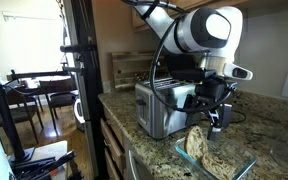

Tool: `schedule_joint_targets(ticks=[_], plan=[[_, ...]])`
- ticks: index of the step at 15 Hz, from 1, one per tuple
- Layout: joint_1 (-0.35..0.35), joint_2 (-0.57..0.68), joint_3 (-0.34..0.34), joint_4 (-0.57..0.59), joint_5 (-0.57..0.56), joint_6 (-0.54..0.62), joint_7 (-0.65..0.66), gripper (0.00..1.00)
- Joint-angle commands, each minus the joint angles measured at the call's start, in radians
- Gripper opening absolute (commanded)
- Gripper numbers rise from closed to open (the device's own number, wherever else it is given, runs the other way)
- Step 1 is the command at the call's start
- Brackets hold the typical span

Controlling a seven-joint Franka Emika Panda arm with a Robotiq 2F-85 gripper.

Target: Put the bread in the toaster

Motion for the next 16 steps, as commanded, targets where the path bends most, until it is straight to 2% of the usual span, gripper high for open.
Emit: schedule_joint_targets(ticks=[1, 16], plan=[[0.000, -0.003, 0.000, 0.012, 0.027, -0.042, -0.026, 1.00], [-0.001, 0.030, -0.001, 0.026, 0.032, -0.039, -0.036, 1.00]])
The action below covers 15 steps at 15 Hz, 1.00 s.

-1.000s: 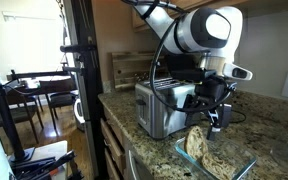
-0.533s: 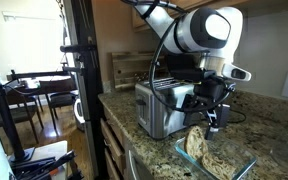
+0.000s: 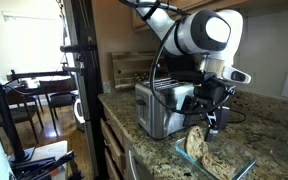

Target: Put the bread in the toaster

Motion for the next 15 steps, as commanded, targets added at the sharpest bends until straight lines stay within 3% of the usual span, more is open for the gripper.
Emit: schedule_joint_targets(ticks=[1, 5, 6, 7, 9, 15], plan=[[-0.001, 0.022, -0.003, 0.025, 0.013, -0.021, -0.014, 1.00], [-0.001, 0.032, -0.003, 0.032, 0.012, -0.019, -0.013, 1.00], [-0.001, 0.035, -0.003, 0.034, 0.013, -0.018, -0.012, 0.96], [-0.001, 0.037, -0.003, 0.035, 0.012, -0.018, -0.012, 0.74], [-0.001, 0.038, -0.003, 0.037, 0.013, -0.018, -0.011, 0.69], [-0.001, 0.040, -0.004, 0.042, 0.013, -0.018, -0.010, 0.29]])
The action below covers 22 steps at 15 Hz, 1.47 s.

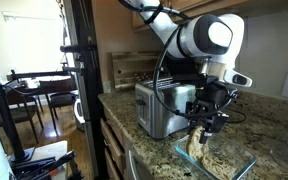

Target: Put the bread in the toaster

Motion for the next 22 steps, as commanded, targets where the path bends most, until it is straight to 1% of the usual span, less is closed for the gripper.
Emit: schedule_joint_targets(ticks=[1, 3, 5, 6, 7, 11, 16, 22], plan=[[-0.001, 0.004, -0.004, 0.014, 0.013, -0.018, -0.010, 0.21], [-0.001, 0.004, -0.004, 0.014, 0.014, -0.017, -0.010, 0.09], [-0.002, 0.004, -0.004, 0.014, 0.014, -0.016, -0.010, 0.04], [-0.002, 0.002, -0.004, 0.013, 0.015, -0.015, -0.010, 0.03], [-0.002, 0.000, -0.004, 0.012, 0.016, -0.013, -0.010, 0.07], [0.002, -0.033, -0.006, -0.018, 0.006, 0.022, 0.001, 0.07], [0.004, -0.094, -0.004, -0.058, 0.008, 0.037, -0.001, 0.07], [0.007, -0.216, -0.001, -0.128, 0.011, 0.038, -0.007, 0.07]])
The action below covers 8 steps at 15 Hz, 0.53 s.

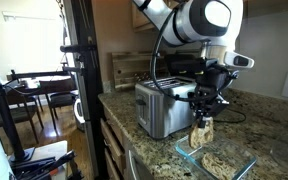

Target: Put the bread in the toaster

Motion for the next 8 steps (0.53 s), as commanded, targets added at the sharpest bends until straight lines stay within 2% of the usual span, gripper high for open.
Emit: schedule_joint_targets(ticks=[1, 8], plan=[[0.005, -0.136, -0.002, -0.111, 0.009, 0.026, -0.003, 0.07], [0.006, -0.262, 0.001, -0.184, 0.011, 0.028, -0.017, 0.07]])
